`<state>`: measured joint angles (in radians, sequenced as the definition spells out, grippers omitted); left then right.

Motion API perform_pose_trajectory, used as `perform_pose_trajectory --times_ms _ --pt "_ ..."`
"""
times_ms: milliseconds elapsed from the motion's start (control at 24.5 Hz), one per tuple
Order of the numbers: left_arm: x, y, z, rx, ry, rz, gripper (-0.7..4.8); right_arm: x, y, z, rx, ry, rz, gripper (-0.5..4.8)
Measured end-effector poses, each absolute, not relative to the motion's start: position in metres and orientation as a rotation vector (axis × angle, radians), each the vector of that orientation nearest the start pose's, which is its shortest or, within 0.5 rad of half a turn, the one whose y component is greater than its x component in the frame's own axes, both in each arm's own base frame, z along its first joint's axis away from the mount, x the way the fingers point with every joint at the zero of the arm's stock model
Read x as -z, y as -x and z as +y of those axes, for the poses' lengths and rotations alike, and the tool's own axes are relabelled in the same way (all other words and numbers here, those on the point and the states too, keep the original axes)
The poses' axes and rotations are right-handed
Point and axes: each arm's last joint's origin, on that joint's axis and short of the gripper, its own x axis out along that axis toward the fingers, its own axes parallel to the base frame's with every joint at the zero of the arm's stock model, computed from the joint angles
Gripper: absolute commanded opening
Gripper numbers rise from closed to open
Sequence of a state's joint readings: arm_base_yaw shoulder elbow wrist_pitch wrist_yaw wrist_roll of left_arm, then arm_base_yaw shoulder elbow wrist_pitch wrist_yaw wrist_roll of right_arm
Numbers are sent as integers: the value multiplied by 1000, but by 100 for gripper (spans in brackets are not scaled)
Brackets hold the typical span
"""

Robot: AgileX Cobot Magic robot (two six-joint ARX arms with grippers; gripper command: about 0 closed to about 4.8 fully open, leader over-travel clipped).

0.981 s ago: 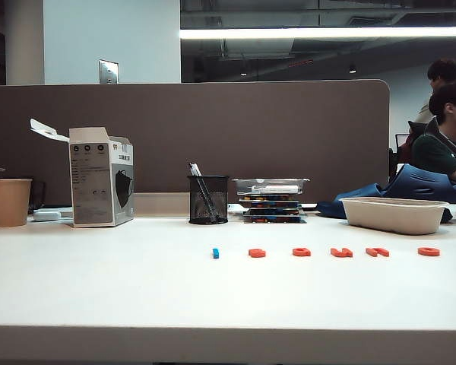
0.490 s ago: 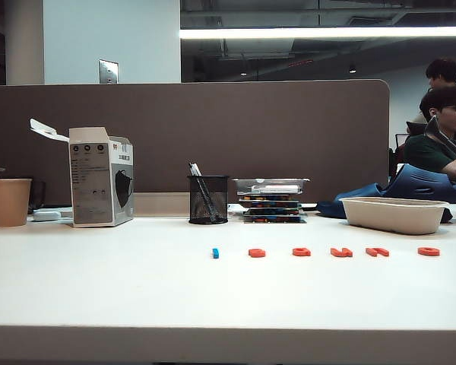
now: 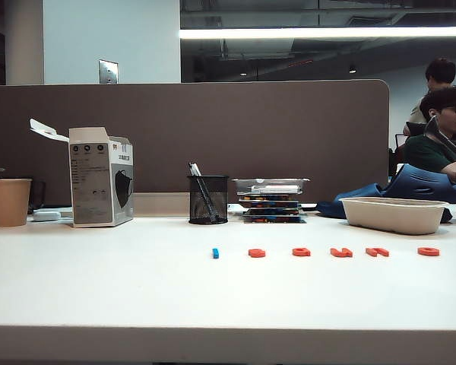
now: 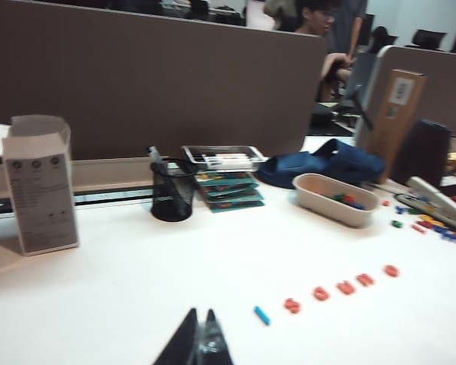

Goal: Select the appropriate letters from the row of letter magnets placed on the table to arrange into the word "sun".

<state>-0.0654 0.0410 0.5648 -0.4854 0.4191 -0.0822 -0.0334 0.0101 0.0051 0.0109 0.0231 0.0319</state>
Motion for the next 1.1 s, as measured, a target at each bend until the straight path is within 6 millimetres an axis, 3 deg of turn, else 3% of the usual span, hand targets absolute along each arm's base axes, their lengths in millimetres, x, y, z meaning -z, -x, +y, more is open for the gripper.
perform_pose_trajectory --times_ms 82,327,409,531,735,940,1103 --pt "-325 -26 -14 519 79 16 -5 -166 -98 -4 56 -32 -7 58" --pt "-385 -37 -17 606 92 137 -5 -166 -98 -4 56 -32 -7 58" --pt "-413 -55 -21 680 134 290 -5 -166 -98 -4 56 -32 -7 58" --pt "-432 -81 -23 688 194 503 -5 -166 -98 -4 56 -32 -7 58" --pt "-442 -95 -38 703 248 632 -5 -166 -98 -4 56 -32 -7 58" --pt "-448 -107 -67 682 257 722 -5 -166 -98 -4 56 -32 -7 58" --pt "-446 -116 -90 529 324 742 -5 -165 -98 -4 57 -32 -6 58"
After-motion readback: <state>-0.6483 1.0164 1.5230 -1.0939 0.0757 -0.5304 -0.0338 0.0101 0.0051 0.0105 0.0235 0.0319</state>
